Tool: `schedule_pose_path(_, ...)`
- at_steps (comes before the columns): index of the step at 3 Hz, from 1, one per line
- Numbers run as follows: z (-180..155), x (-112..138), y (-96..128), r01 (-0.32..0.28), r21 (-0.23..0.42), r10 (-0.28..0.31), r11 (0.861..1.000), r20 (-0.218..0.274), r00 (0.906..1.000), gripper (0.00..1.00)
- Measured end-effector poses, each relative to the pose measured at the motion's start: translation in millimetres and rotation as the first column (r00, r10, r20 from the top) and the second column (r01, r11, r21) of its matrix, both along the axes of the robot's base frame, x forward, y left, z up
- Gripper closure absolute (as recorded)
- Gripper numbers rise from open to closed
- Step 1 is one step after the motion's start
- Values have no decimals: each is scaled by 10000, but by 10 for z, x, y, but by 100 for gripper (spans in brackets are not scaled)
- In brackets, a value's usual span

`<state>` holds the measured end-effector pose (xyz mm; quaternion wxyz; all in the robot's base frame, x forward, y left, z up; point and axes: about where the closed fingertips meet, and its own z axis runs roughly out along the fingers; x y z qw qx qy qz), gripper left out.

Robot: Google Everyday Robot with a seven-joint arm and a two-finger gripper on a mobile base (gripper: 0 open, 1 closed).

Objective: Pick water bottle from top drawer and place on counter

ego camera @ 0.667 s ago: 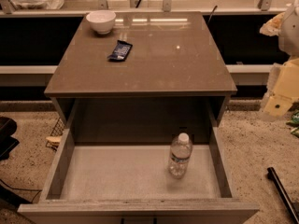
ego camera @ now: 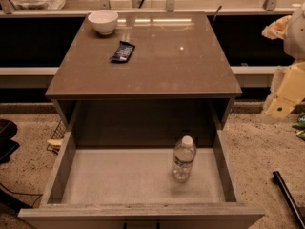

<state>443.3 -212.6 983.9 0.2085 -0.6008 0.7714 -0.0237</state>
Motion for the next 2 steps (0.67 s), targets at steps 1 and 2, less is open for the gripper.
schedule_pose_path(1,-276,144,0,-588,1598,522,9854,452,9976,0)
schedule_pose_path(2,-737,272,134,-1700,3836,1268,9077,1354,9826,0)
